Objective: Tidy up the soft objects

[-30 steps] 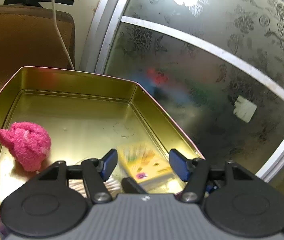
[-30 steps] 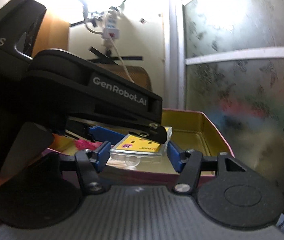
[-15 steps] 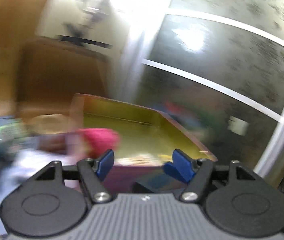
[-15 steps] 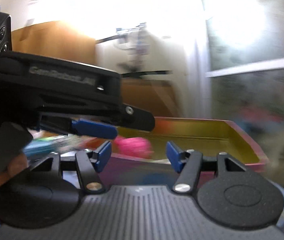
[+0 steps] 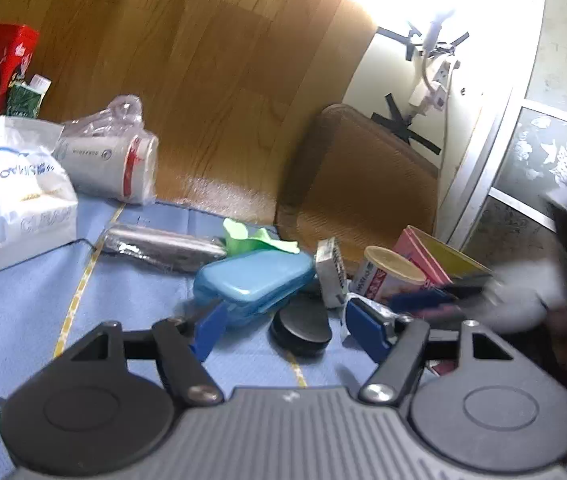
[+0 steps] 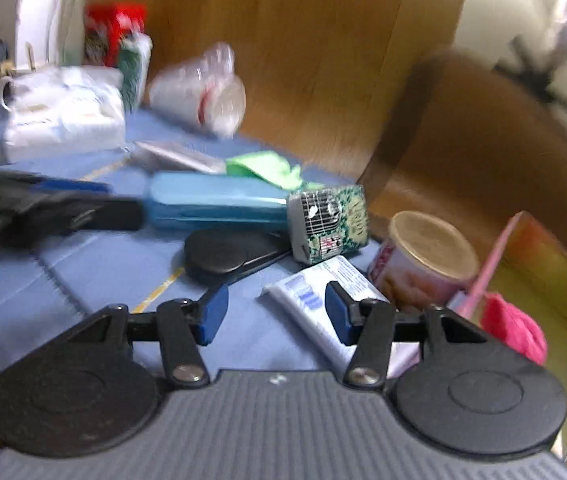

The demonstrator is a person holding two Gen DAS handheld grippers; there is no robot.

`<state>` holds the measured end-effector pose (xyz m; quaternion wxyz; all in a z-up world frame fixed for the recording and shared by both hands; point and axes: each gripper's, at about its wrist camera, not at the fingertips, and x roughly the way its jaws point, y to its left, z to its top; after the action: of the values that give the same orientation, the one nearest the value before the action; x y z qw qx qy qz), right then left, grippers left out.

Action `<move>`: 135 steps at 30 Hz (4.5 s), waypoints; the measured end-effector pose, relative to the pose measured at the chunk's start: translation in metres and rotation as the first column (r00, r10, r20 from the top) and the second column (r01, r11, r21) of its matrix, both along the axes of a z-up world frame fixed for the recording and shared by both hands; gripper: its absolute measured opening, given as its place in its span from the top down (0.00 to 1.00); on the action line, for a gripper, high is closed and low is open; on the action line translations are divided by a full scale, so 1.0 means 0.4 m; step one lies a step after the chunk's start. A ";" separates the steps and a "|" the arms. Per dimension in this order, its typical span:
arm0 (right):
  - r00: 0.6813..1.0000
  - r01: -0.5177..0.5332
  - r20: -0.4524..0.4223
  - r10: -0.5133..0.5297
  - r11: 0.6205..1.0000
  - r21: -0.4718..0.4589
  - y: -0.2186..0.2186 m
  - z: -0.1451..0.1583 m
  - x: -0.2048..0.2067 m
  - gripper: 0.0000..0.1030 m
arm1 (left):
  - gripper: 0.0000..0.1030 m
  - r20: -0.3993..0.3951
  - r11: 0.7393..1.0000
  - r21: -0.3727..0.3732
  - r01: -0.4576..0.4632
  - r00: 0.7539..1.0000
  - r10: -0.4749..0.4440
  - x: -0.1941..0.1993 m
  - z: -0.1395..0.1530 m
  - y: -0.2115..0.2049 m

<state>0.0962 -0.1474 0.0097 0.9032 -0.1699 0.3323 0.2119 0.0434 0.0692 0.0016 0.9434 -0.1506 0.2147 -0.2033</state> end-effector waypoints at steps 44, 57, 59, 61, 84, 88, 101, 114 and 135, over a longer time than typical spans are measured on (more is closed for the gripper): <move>1.000 0.019 -0.018 -0.013 0.904 0.428 -0.170 -0.022 -0.300 0.15 | 0.22 -0.062 0.985 -0.101 0.138 0.987 -0.145 -0.003 -0.019 0.008; 0.994 0.082 0.044 -0.099 0.951 0.297 -0.187 -0.125 -0.355 0.15 | 0.36 -0.216 0.922 -0.012 0.387 0.899 -0.381 -0.087 -0.049 -0.198; 0.992 0.069 0.079 -0.094 0.959 0.274 -0.173 -0.126 -0.368 0.32 | 0.38 -0.204 0.917 0.024 0.399 0.900 -0.386 -0.100 -0.044 -0.215; 0.992 0.066 0.089 -0.094 0.959 0.274 -0.171 -0.123 -0.383 0.39 | 0.38 -0.178 0.915 0.035 0.401 0.904 -0.390 -0.114 -0.025 -0.224; 0.775 0.463 0.265 -0.574 0.801 0.381 -0.506 -0.022 -0.280 0.61 | 0.37 -0.034 0.772 0.160 0.616 0.785 -0.619 0.006 0.137 -0.775; 0.728 0.519 0.249 -0.639 0.751 0.409 -0.544 -0.043 -0.288 0.60 | 0.33 -0.075 0.791 0.141 0.595 0.803 -0.591 0.027 0.115 -0.788; 0.735 0.466 0.271 -0.621 0.754 0.463 -0.498 -0.022 -0.370 0.60 | 0.27 -0.016 0.838 0.092 0.538 0.842 -0.539 -0.060 0.130 -0.581; 0.954 0.155 0.189 -0.233 0.922 0.356 -0.166 -0.024 -0.306 0.59 | 0.27 -0.054 0.991 0.130 0.036 0.998 -0.029 -0.013 0.010 -0.054; 0.950 0.152 0.287 -0.120 0.984 -0.091 0.075 -0.064 0.008 0.98 | 0.17 -0.008 0.996 0.081 -0.023 1.000 0.024 -0.005 -0.008 0.027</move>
<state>0.0994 -0.1175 -0.0158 0.9427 -0.2254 0.2232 0.1038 0.0413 0.0801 -0.0017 0.9501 -0.1155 0.2250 -0.1828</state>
